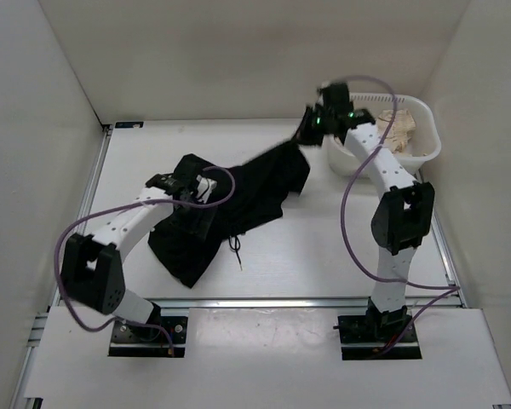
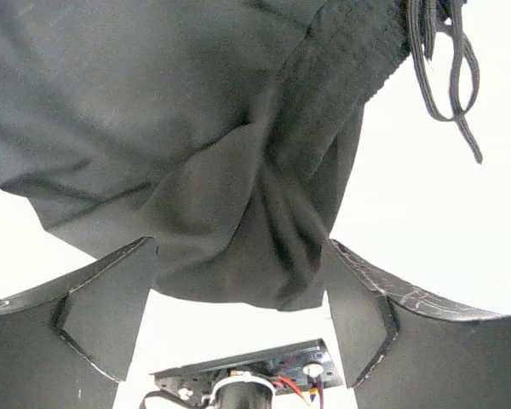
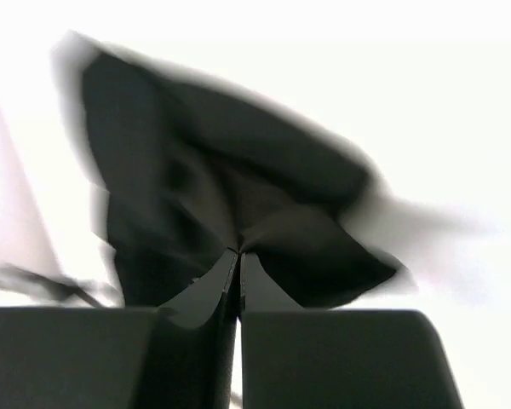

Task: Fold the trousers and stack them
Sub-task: Flatten the trousers out

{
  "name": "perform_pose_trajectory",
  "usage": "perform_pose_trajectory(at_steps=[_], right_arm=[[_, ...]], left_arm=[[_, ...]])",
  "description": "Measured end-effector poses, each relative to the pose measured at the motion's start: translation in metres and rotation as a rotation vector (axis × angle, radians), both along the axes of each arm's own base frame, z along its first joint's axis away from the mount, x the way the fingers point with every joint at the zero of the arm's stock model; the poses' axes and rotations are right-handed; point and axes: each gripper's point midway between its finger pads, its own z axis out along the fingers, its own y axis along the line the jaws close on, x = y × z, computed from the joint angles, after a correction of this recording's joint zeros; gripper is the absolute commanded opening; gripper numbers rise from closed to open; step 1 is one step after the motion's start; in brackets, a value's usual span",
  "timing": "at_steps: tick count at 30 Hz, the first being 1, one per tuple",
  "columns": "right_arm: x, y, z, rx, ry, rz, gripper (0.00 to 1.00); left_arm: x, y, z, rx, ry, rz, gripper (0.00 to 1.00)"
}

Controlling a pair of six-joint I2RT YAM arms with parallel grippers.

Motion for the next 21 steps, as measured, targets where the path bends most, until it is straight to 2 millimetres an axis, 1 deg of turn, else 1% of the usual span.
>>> perform_pose_trajectory(at_steps=[1,2,3,4,5,6,7,8,9,10,11,12,13,14,15,16,17,18,19,20,21], right_arm=[[0.021,0.002,0.042,0.036,-0.096,-0.021,0.0],[0.042,0.007,0.093,0.086,-0.216,-0.042,0.0],[0.056,0.012,0.144,0.14,-0.347,-0.053,0.0],[0.06,0.017,0.184,0.188,-0.438,-0.06,0.08],[0.058,0.024,0.224,0.244,-0.529,-0.063,0.22],[0.054,0.031,0.25,0.286,-0.584,-0.062,0.56],[0.051,0.035,0.263,0.315,-0.608,-0.064,0.68],[0.053,0.046,0.264,0.33,-0.616,-0.05,0.93],[0.056,0.054,0.26,0.34,-0.601,-0.045,0.99],[0.063,0.061,0.253,0.34,-0.595,-0.032,0.99],[0.077,0.071,0.233,0.34,-0.569,-0.014,0.99],[0.088,0.077,0.207,0.325,-0.529,-0.003,0.99],[0.098,0.081,0.159,0.282,-0.437,0.009,0.99],[0.101,0.081,0.125,0.245,-0.368,0.013,0.99],[0.096,0.077,0.069,0.174,-0.245,0.016,0.99],[0.086,0.07,0.029,0.115,-0.148,0.014,0.99],[0.068,0.06,-0.016,0.039,-0.033,0.015,0.99],[0.046,0.049,-0.052,-0.034,0.044,0.018,0.99],[0.022,0.039,-0.073,-0.089,0.12,0.02,0.99],[-0.004,0.029,-0.089,-0.14,0.188,0.025,0.99],[-0.029,0.02,-0.098,-0.184,0.232,0.031,0.99]], left_arm=[[-0.001,0.003,0.007,-0.013,-0.02,0.011,0.9],[-0.002,0.007,0.012,-0.024,-0.036,0.024,0.9],[-0.004,0.011,0.014,-0.027,-0.042,0.036,0.92],[-0.005,0.016,0.013,-0.024,-0.038,0.051,0.92],[-0.007,0.021,0.009,-0.017,-0.029,0.066,0.92],[-0.009,0.027,0.003,-0.003,-0.016,0.081,0.92],[-0.013,0.033,-0.005,0.017,0.009,0.094,0.92],[-0.018,0.039,-0.015,0.039,0.049,0.108,0.92],[-0.022,0.043,-0.023,0.053,0.082,0.115,0.92],[-0.024,0.046,-0.029,0.066,0.11,0.123,0.93],[-0.024,0.047,-0.035,0.076,0.132,0.127,0.93],[-0.025,0.047,-0.039,0.082,0.149,0.128,0.93],[-0.025,0.047,-0.041,0.083,0.156,0.127,0.94],[-0.024,0.047,-0.042,0.083,0.159,0.127,0.94],[-0.024,0.046,-0.041,0.078,0.16,0.126,0.93],[-0.022,0.044,-0.04,0.07,0.157,0.125,0.9],[-0.021,0.043,-0.039,0.065,0.155,0.124,0.88],[-0.02,0.041,-0.039,0.055,0.151,0.123,0.79],[-0.02,0.04,-0.039,0.048,0.152,0.126,0.74],[-0.021,0.039,-0.039,0.046,0.156,0.124,0.68],[-0.021,0.039,-0.039,0.043,0.158,0.123,0.6]])
